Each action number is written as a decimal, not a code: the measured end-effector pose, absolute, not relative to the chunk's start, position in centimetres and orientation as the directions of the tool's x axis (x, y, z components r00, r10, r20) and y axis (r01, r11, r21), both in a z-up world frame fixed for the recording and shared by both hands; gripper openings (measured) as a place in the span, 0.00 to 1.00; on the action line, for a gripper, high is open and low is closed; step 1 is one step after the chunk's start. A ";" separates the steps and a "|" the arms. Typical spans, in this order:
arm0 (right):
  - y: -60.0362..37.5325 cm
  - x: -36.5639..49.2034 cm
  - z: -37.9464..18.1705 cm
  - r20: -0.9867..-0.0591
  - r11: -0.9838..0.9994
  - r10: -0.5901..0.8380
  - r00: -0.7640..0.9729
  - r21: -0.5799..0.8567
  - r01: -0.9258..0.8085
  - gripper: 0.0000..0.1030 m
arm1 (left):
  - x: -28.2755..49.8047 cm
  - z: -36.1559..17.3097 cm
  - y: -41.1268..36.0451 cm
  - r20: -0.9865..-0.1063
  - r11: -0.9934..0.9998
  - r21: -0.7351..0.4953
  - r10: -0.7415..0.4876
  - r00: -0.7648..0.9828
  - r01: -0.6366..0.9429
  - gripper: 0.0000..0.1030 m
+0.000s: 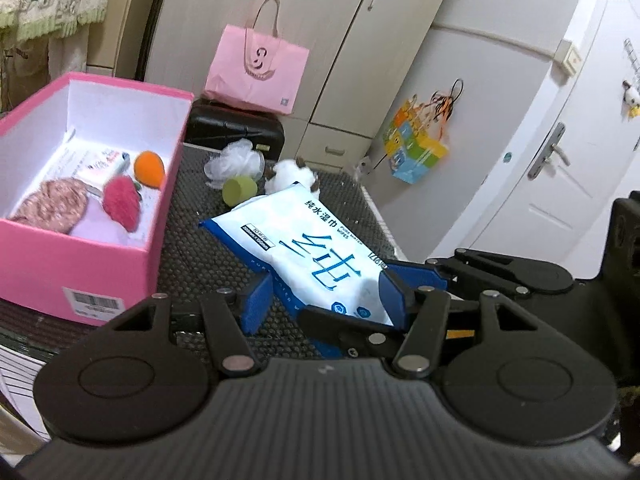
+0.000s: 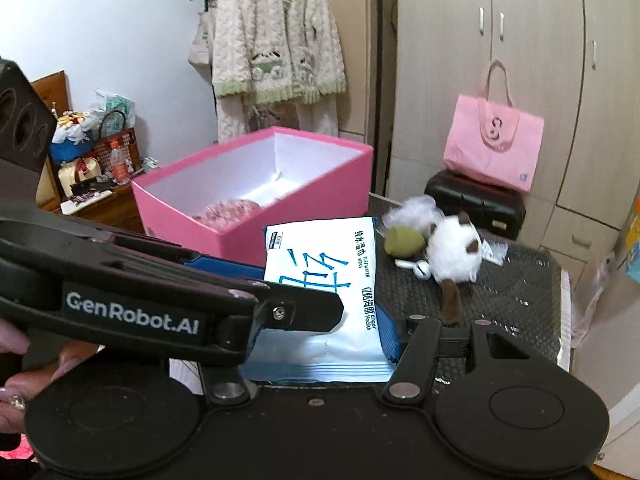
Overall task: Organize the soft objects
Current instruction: 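Carry the wet-wipes pack into the pink shoebox and open both tools, then move both tools to the white plush sheep toy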
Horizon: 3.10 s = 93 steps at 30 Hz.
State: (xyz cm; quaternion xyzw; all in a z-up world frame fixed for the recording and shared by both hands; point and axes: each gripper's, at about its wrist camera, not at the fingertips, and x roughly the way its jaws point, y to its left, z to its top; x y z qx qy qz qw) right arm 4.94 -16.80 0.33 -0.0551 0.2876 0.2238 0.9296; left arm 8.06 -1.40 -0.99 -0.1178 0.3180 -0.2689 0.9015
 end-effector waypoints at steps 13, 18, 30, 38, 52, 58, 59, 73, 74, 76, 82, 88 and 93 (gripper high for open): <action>-10.8 9.0 4.2 -0.443 0.838 0.500 0.745 0.029 -0.545 0.61 | 9.6 3.5 6.1 -0.400 0.855 -0.378 -0.497 0.770 0.355 0.56; -8.6 13.1 4.1 -0.435 0.818 0.540 0.720 0.071 -0.571 0.61 | 13.2 3.9 8.3 -0.415 0.873 -0.375 -0.460 0.785 0.313 0.57; -5.0 23.3 0.9 -0.533 0.798 0.568 0.627 0.168 -0.579 0.61 | 24.8 0.0 12.4 -0.553 0.852 -0.498 -0.456 0.697 0.162 0.56; -3.4 27.8 -1.8 -0.598 0.777 0.576 0.557 0.190 -0.600 0.61 | 28.4 -2.6 12.7 -0.631 0.883 -0.462 -0.395 0.668 0.086 0.55; -3.8 26.3 -1.2 -0.666 0.793 0.480 0.572 0.051 -0.606 0.70 | 25.2 -0.1 12.9 -0.617 0.924 -0.358 -0.342 0.708 0.134 0.65; -4.9 23.8 0.6 -0.656 0.790 0.468 0.592 0.011 -0.613 0.70 | 21.9 2.2 11.4 -0.604 0.951 -0.221 -0.308 0.735 0.216 0.65; -5.0 23.3 0.9 -0.655 0.791 0.463 0.597 0.001 -0.612 0.70 | 21.3 2.5 11.2 -0.601 0.953 -0.201 -0.304 0.740 0.228 0.65; -9.1 15.9 4.8 -0.603 0.773 0.473 0.643 -0.066 -0.631 0.70 | 14.0 6.7 8.4 -0.574 0.931 -0.063 -0.329 0.750 0.360 0.71; -9.8 15.3 5.0 -0.596 0.773 0.476 0.647 -0.068 -0.631 0.70 | 13.5 7.0 8.1 -0.573 0.927 -0.057 -0.334 0.748 0.371 0.71; -11.3 14.1 5.5 -0.581 0.775 0.480 0.657 -0.069 -0.628 0.70 | 12.7 7.4 7.5 -0.570 0.917 -0.047 -0.350 0.743 0.396 0.71; -16.5 11.1 5.9 -0.526 0.788 0.498 0.689 -0.057 -0.613 0.72 | 10.4 7.8 5.0 -0.554 0.878 -0.008 -0.402 0.729 0.478 0.71; -20.4 10.3 4.8 -0.513 0.805 0.483 0.710 -0.058 -0.590 0.72 | 10.4 7.0 1.7 -0.563 0.845 -0.022 -0.453 0.691 0.535 0.71; -22.8 11.1 2.7 -0.540 0.813 0.475 0.695 -0.032 -0.581 0.73 | 11.7 5.4 -1.2 -0.597 0.809 -0.060 -0.498 0.629 0.584 0.71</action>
